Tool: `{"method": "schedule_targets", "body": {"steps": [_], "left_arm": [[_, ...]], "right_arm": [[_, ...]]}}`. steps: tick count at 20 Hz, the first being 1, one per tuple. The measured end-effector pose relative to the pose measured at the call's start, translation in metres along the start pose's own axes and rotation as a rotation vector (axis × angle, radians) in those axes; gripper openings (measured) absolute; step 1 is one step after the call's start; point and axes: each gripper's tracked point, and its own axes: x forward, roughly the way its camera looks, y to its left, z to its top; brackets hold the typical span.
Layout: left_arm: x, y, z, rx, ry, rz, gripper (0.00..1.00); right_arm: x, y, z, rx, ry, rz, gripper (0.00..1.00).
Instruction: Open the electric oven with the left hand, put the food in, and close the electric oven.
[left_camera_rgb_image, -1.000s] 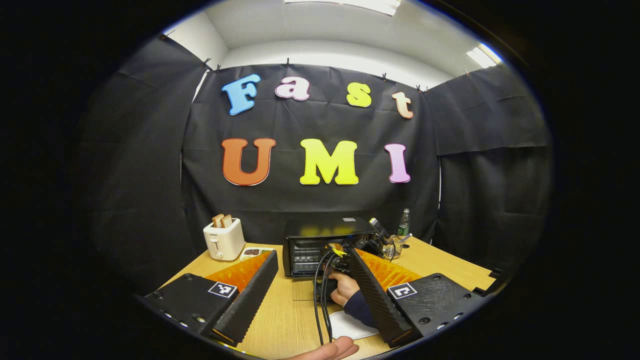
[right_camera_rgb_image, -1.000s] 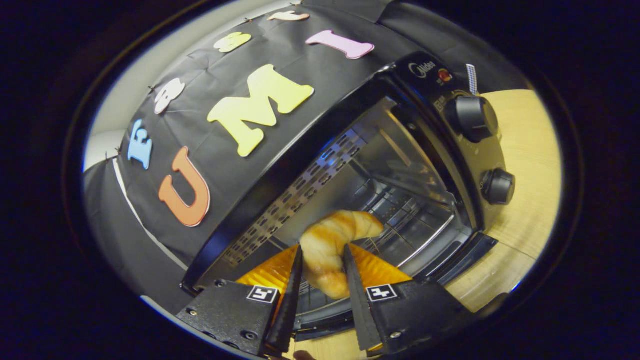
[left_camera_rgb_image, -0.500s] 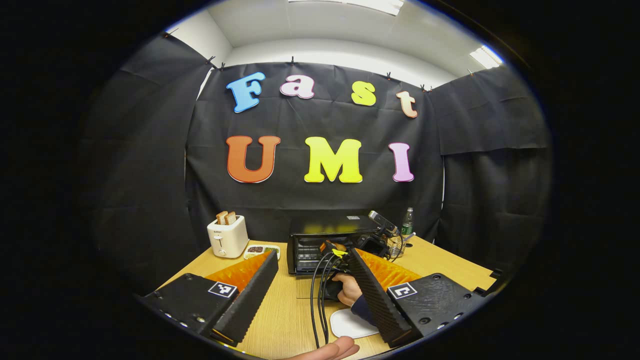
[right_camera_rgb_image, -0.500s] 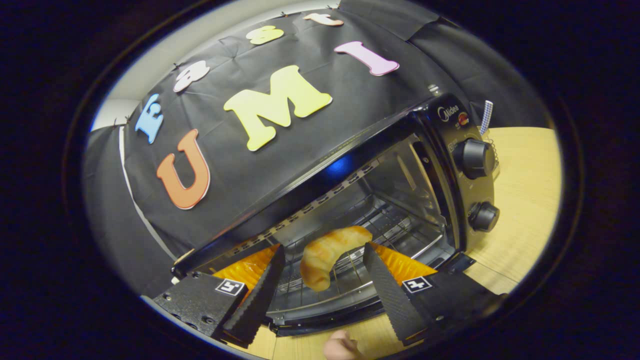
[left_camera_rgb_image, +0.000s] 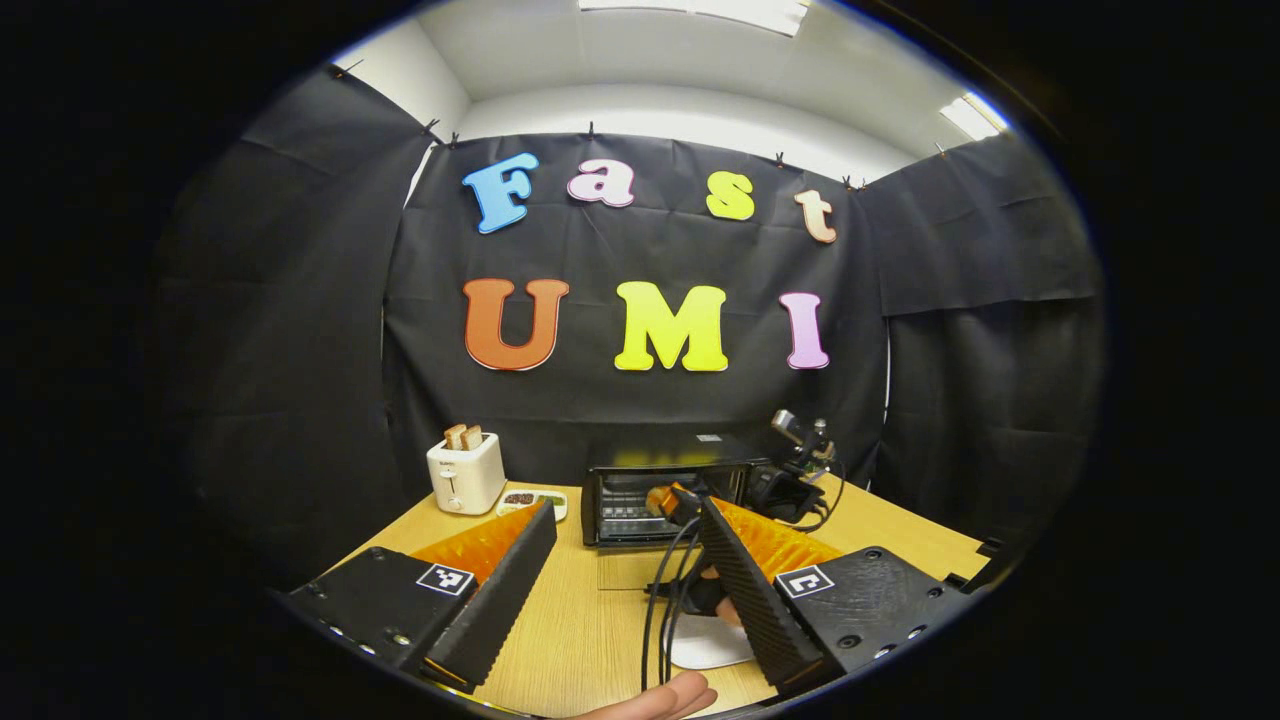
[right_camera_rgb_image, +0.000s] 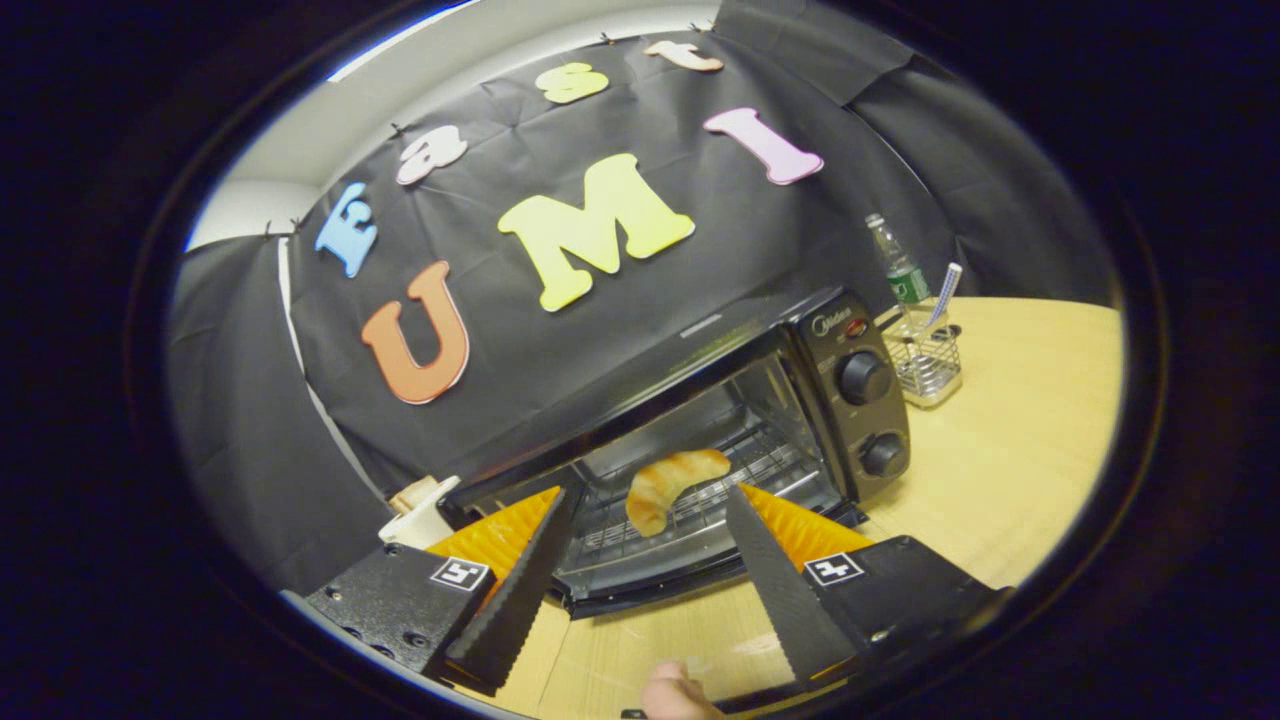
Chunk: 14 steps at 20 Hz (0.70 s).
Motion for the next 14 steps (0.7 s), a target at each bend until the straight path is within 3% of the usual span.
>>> {"method": "schedule_targets", "body": {"steps": [2,4,6,7,9,14], "left_arm": [[-0.006,0.001,-0.002,-0.01,0.003,0.001,0.94],[-0.007,0.001,-0.005,-0.013,0.002,0.0,0.94],[-0.005,0.003,-0.011,-0.016,0.014,0.001,0.94],[-0.003,0.006,-0.016,-0.021,0.027,0.007,0.94],[0.004,0.007,-0.025,-0.033,0.047,0.012,0.94],[0.018,0.003,-0.042,-0.014,0.067,0.028,0.94]], "right_arm": [[-0.023,-0.003,0.006,-0.056,-0.001,-0.002,0.99],[-0.048,-0.002,0.012,-0.114,0.006,0.02,0.94],[-0.073,-0.004,0.028,-0.153,-0.025,0.043,1.0],[-0.086,-0.008,0.037,-0.178,-0.048,0.044,0.94],[-0.112,-0.02,0.053,-0.26,-0.087,0.023,1.0],[-0.174,-0.046,0.095,-0.418,-0.136,-0.024,0.99]]}}
